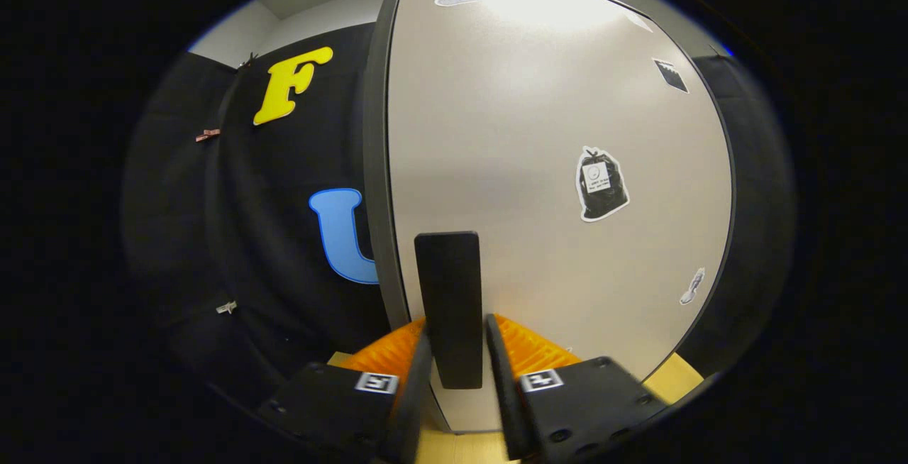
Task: Open the shoe cabinet door, grab the shoes and put them into the shoe cabinet, then close the shoe cabinet door.
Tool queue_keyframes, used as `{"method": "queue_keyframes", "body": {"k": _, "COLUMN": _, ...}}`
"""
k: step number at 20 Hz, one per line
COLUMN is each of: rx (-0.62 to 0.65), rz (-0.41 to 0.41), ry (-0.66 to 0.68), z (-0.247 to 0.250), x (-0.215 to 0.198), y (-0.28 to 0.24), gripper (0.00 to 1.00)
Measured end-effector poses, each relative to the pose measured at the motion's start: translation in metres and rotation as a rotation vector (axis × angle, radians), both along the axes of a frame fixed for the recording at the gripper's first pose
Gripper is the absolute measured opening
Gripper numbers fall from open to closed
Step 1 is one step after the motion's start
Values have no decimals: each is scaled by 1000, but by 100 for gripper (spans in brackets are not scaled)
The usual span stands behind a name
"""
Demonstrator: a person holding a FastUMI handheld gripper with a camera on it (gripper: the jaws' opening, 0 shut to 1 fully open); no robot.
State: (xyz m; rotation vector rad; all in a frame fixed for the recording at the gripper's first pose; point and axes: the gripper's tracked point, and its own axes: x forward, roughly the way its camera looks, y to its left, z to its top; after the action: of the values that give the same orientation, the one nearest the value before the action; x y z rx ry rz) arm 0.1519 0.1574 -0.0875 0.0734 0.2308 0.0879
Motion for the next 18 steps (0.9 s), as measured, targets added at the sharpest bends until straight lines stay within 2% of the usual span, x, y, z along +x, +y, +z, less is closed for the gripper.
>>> {"method": "queue_keyframes", "body": {"k": 1, "rx": -23, "rz": -6, "ry": -7, "z": -8, "x": 14, "y": 3, "gripper": 37}}
{"method": "queue_keyframes", "body": {"k": 4, "rx": -84, "rz": -30, "ry": -45, "z": -7, "x": 11, "y": 1, "gripper": 37}}
{"method": "queue_keyframes", "body": {"k": 6, "rx": -62, "rz": -27, "ry": -41, "z": -6, "x": 12, "y": 1, "gripper": 25}}
{"method": "queue_keyframes", "body": {"k": 11, "rx": -9, "rz": -53, "ry": -46, "z": -5, "x": 11, "y": -1, "gripper": 25}}
{"method": "queue_keyframes", "body": {"k": 12, "rx": -15, "rz": -48, "ry": -39, "z": -6, "x": 12, "y": 0, "gripper": 18}}
{"method": "queue_keyframes", "body": {"k": 13, "rx": -24, "rz": -40, "ry": -33, "z": -4, "x": 11, "y": -1, "gripper": 19}}
{"method": "queue_keyframes", "body": {"k": 14, "rx": -25, "rz": -35, "ry": -30, "z": -6, "x": 9, "y": 0, "gripper": 14}}
{"method": "queue_keyframes", "body": {"k": 18, "rx": -3, "rz": -4, "ry": -24, "z": 0, "x": -5, "y": 0, "gripper": 14}}
